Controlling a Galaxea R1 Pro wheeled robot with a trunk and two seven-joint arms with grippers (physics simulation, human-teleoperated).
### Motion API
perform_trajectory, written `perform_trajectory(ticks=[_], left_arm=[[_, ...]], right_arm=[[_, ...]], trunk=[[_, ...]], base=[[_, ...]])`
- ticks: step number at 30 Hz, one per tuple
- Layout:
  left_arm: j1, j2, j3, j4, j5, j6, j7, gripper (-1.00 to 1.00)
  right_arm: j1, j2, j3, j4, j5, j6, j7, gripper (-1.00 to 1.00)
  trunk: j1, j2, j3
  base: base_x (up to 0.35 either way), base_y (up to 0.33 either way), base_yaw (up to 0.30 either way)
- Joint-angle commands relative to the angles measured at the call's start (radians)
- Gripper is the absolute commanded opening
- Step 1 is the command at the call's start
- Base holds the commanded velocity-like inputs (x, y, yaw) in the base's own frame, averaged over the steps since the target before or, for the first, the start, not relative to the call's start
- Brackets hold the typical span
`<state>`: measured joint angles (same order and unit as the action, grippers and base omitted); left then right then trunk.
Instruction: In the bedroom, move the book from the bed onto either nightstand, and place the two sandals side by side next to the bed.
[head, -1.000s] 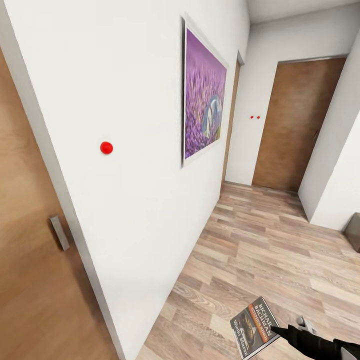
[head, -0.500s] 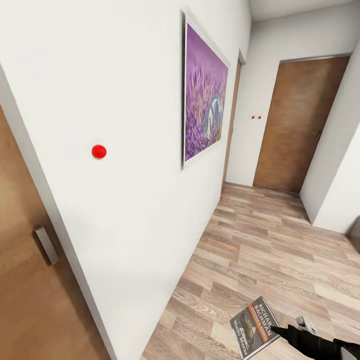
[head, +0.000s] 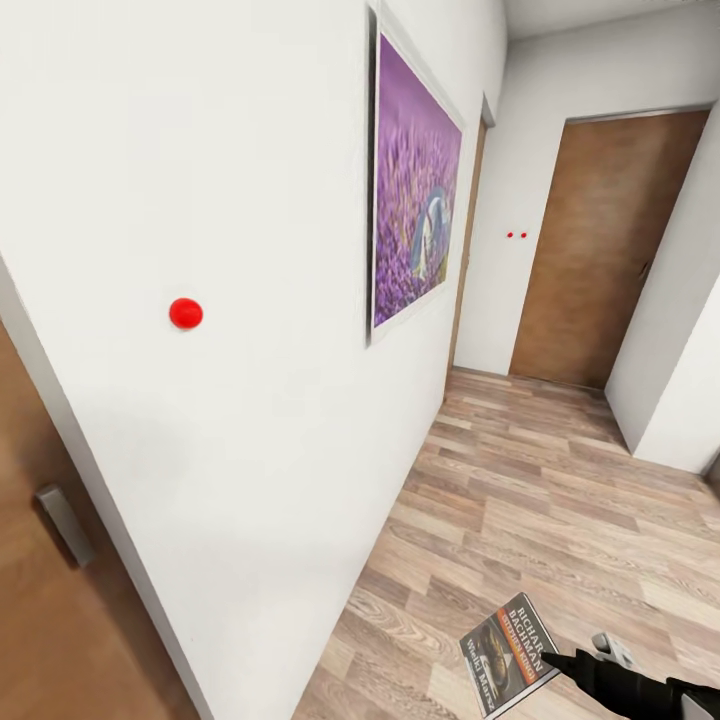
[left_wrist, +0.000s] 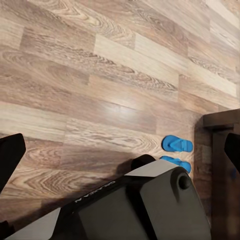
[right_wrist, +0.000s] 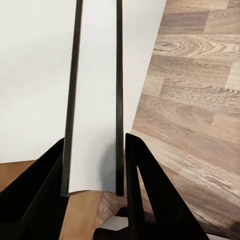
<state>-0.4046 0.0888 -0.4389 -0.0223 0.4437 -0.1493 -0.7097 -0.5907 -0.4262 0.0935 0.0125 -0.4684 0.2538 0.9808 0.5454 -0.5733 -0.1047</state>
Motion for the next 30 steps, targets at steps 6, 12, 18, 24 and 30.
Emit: perform_trajectory(ticks=[6, 12, 18, 24, 30], left_arm=[[-0.001, 0.0, -0.009, 0.001, 0.006, -0.006, -0.002, 1.0], [-0.001, 0.0, -0.009, 0.001, 0.006, -0.006, -0.001, 1.0], [-0.001, 0.0, -0.009, 0.001, 0.006, -0.006, -0.001, 1.0], [0.0, 0.0, -0.009, 0.001, 0.006, -0.006, -0.002, 1.0], [-0.001, 0.0, -0.009, 0.001, 0.006, -0.006, -0.002, 1.0]], right_arm=[[-0.001, 0.0, 0.008, 0.001, -0.011, 0.007, 0.006, -1.0], [-0.001, 0.0, 0.008, 0.001, -0.011, 0.007, 0.007, -1.0], [-0.001, 0.0, 0.008, 0.001, -0.011, 0.007, 0.007, -1.0], [-0.001, 0.0, 0.008, 0.001, -0.012, 0.007, 0.006, -1.0], [-0.001, 0.0, 0.008, 0.001, -0.012, 0.007, 0.005, -1.0]], trunk=[[0.0, -0.002, -0.001], [0.0, -0.002, 0.0], [0.0, -0.002, 0.0], [0.0, -0.002, 0.0], [0.0, -0.002, 0.0]], base=[[0.007, 0.0, -0.126], [0.0, 0.0, -0.284], [0.0, 0.0, -0.281], [0.0, 0.0, -0.263], [0.05, 0.0, -0.137]])
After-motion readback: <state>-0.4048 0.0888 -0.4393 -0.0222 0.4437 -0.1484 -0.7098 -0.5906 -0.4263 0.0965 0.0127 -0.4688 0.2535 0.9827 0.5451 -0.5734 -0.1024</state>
